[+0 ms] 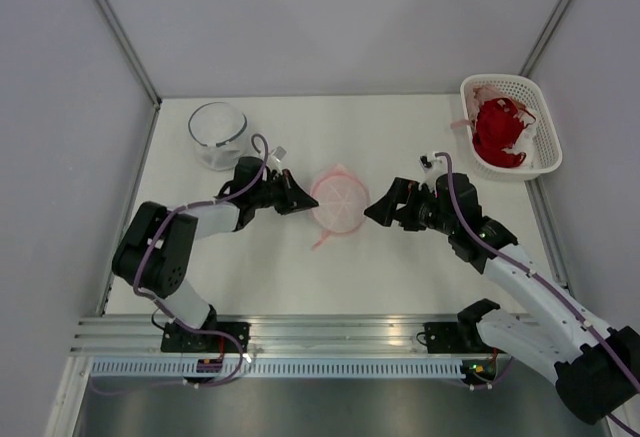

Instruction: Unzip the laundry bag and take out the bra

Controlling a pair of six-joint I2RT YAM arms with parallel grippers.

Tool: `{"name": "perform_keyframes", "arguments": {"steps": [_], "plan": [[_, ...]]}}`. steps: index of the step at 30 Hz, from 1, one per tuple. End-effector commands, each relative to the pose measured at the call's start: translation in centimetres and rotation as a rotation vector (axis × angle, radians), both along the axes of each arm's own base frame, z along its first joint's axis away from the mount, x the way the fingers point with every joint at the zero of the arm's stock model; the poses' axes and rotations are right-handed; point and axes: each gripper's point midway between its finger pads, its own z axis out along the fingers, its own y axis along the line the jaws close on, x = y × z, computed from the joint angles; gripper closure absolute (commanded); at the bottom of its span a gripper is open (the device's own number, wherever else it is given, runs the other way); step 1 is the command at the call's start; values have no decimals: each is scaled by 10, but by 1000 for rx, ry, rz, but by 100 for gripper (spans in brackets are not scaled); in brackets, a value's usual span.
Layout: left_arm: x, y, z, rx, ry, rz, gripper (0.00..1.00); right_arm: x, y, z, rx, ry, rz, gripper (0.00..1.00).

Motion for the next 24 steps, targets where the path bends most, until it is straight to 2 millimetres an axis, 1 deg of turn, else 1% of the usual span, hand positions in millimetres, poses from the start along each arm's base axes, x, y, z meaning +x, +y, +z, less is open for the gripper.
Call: {"name": "perform_keyframes", "arguments": {"steps": [1,2,3,4,5,7,8,9,10,11,12,13,14,15,16,17,19,21,22,24], "plan": [[-21,-16,39,-115,-65,-7,98,6,-5,9,15,-50,-55,2],[-35,-14,32,-136,-10,25,98,5,-6,7,13,-49,-58,2],[-38,-16,39,-167,-37,37,98,6,-6,6,15,-51,-60,2],[-44,-18,52,-198,-44,80,98,7,-6,4,13,-46,-61,2],[-56,-14,43,-193,-13,109,98,7,-5,2,17,-39,-61,2],[-65,-15,50,-223,-19,180,98,9,-3,-4,12,-18,-57,2],[-76,-10,53,-236,-30,204,98,9,-2,-6,10,-11,-56,2],[-80,-8,54,-245,-25,232,98,11,-1,-10,8,1,-55,2],[-83,-7,55,-263,-10,297,98,11,0,-11,8,3,-52,2],[-93,0,56,-283,-18,325,98,12,0,-12,5,6,-55,2],[-96,4,54,-290,-11,360,98,13,1,-14,3,9,-55,2],[-95,10,53,-309,10,434,98,14,0,-15,-4,13,-61,2],[-102,16,40,-301,32,453,98,15,-1,-15,-7,9,-64,2],[-100,23,46,-329,13,500,98,15,-1,-17,-13,11,-65,2],[-97,30,43,-343,27,558,98,15,-1,-17,-19,8,-64,2],[-99,35,36,-339,44,586,98,17,-2,-17,-24,4,-67,2],[-95,40,38,-355,29,632,98,17,-2,-16,-29,-3,-63,2],[-88,39,45,-369,4,654,98,18,-1,-12,-22,-23,-59,2],[-83,39,40,-356,13,681,98,18,-1,-8,-22,-38,-53,2],[-71,34,59,-410,-26,691,98,18,0,-6,-26,-45,-42,2]]}}
